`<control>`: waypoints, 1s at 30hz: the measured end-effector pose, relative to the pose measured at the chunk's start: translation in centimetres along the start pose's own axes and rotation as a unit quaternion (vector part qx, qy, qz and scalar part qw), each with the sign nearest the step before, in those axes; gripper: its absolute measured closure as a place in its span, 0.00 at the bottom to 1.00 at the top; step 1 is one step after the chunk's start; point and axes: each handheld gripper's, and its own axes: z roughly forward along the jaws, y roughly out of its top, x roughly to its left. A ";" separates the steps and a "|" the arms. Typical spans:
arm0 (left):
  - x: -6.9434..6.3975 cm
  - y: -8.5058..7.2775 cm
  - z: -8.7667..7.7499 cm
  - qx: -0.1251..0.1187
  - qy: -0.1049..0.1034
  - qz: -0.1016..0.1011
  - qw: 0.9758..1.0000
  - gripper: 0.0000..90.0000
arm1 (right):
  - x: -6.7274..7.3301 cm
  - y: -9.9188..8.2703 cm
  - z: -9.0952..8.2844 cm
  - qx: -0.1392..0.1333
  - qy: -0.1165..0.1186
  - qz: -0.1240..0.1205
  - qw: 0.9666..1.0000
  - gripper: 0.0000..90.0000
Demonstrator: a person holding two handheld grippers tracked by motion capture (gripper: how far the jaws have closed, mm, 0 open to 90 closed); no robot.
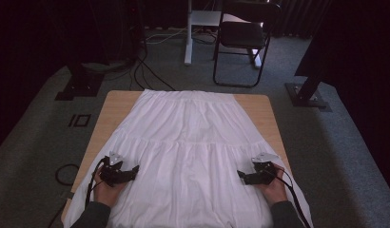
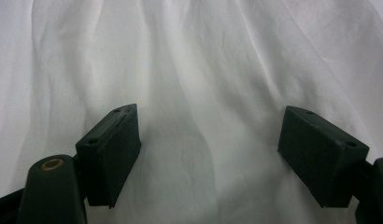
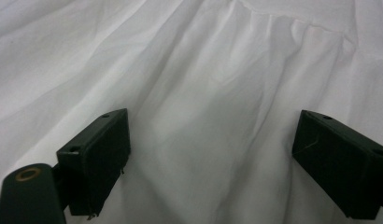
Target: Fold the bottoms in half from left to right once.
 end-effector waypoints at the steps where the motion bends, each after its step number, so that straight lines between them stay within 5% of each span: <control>1: 0.0 0.0 0.0 0.000 0.001 -0.001 1.000 0.24 | 0.0 0.0 0.0 0.000 0.000 0.000 1.000 0.12; 7: 0.1 0.1 -0.7 0.008 0.005 -0.008 1.000 0.33 | 0.0 0.0 0.0 -0.002 -0.003 0.002 1.000 0.13; 10: 0.8 0.6 -2.4 -0.013 0.004 -0.021 1.000 0.30 | 0.0 0.0 0.0 -0.002 -0.003 0.003 1.000 0.13; 15: 3.5 0.6 -5.5 -0.028 0.045 -0.044 0.998 0.25 | 0.0 -0.1 -0.1 -0.002 -0.004 0.004 1.000 0.15; 22: 7.8 -1.9 -7.1 0.002 0.099 -0.079 0.992 0.23 | 0.0 -0.1 -0.1 -0.002 -0.004 0.005 1.000 0.15; 26: 9.2 -3.9 -6.6 0.030 0.093 -0.104 0.990 0.23 | 0.0 -0.1 -0.1 -0.003 -0.004 0.005 1.000 0.15; 30: 9.1 -4.9 -6.0 0.046 0.079 -0.098 0.991 0.24 | 0.0 -0.1 -0.1 -0.003 -0.004 0.005 1.000 0.15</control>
